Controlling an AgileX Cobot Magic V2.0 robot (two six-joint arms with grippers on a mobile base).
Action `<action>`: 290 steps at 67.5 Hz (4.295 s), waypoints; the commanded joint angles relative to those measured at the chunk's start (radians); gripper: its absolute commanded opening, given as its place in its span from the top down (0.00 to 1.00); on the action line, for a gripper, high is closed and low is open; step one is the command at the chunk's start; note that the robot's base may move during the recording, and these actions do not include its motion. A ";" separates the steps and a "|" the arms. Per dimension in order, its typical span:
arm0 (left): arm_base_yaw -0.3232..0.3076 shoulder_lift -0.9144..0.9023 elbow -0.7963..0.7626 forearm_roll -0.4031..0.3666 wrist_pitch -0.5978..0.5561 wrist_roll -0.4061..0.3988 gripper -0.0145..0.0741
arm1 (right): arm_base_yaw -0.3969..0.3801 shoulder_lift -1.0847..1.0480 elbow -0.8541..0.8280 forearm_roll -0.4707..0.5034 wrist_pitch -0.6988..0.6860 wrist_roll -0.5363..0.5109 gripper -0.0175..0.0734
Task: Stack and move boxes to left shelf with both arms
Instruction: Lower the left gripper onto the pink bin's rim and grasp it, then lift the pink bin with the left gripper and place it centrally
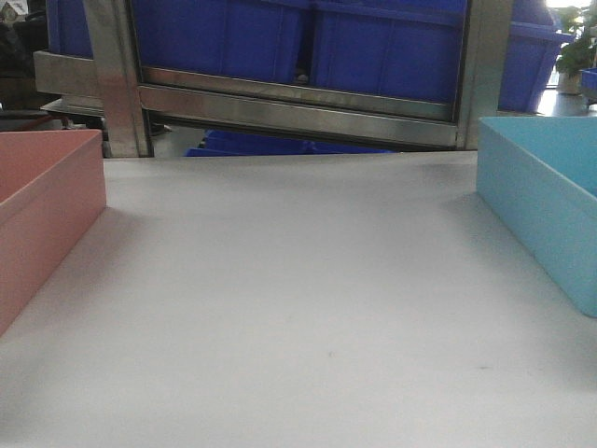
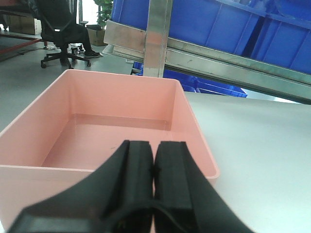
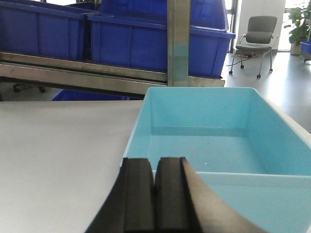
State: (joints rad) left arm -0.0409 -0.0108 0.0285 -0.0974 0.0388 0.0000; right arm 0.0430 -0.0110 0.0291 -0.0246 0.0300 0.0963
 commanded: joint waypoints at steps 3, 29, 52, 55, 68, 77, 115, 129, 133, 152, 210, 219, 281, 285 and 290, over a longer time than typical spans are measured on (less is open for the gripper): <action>0.000 -0.015 -0.004 0.002 -0.091 0.000 0.84 | -0.003 -0.019 -0.024 -0.006 -0.096 -0.006 0.73; 0.000 -0.015 -0.006 -0.001 -0.205 -0.009 0.84 | -0.003 -0.019 -0.024 -0.006 -0.096 -0.006 0.73; 0.002 0.243 -0.515 0.008 0.080 -0.009 0.83 | -0.003 -0.019 -0.024 -0.006 -0.096 -0.006 0.73; 0.002 0.321 -0.604 0.008 0.156 -0.009 0.83 | -0.003 -0.019 -0.024 -0.006 -0.096 -0.006 0.73; 0.002 0.631 -0.900 0.008 0.408 -0.009 0.56 | -0.003 -0.019 -0.024 -0.006 -0.096 -0.006 0.73; 0.002 0.805 -1.054 0.010 0.543 -0.009 0.31 | -0.003 -0.019 -0.024 -0.006 -0.096 -0.006 0.73; 0.356 1.483 -1.571 0.017 1.081 0.211 0.20 | -0.003 -0.019 -0.024 -0.006 -0.096 -0.006 0.73; 0.432 1.661 -1.571 -0.059 0.918 0.315 0.20 | -0.003 -0.019 -0.024 -0.006 -0.096 -0.006 0.73; 0.432 1.717 -1.571 -0.064 0.889 0.335 0.20 | -0.003 -0.019 -0.024 -0.006 -0.096 -0.006 0.73; 0.432 1.890 -1.571 -0.102 0.825 0.393 0.20 | -0.003 -0.019 -0.024 -0.006 -0.096 -0.006 0.73; 0.432 1.937 -1.571 -0.039 0.842 0.393 0.84 | -0.003 -0.019 -0.024 -0.006 -0.096 -0.006 0.73; 0.432 1.933 -1.573 -0.050 0.844 0.393 0.84 | -0.003 -0.019 -0.024 -0.006 -0.096 -0.006 0.73; -0.047 1.708 -1.679 -0.251 1.030 -0.122 0.84 | -0.003 -0.019 -0.024 -0.006 -0.096 -0.006 0.73; -0.110 1.708 -1.646 -0.206 0.990 -0.195 0.84 | -0.003 -0.019 -0.024 -0.006 -0.096 -0.006 0.73; -0.166 1.708 -1.591 -0.180 0.937 -0.250 0.84 | -0.003 -0.019 -0.024 -0.006 -0.096 -0.006 0.73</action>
State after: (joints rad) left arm -0.1568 1.7618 -1.5705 -0.2575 1.0677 -0.1676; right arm 0.0430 -0.0110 0.0291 -0.0246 0.0293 0.0963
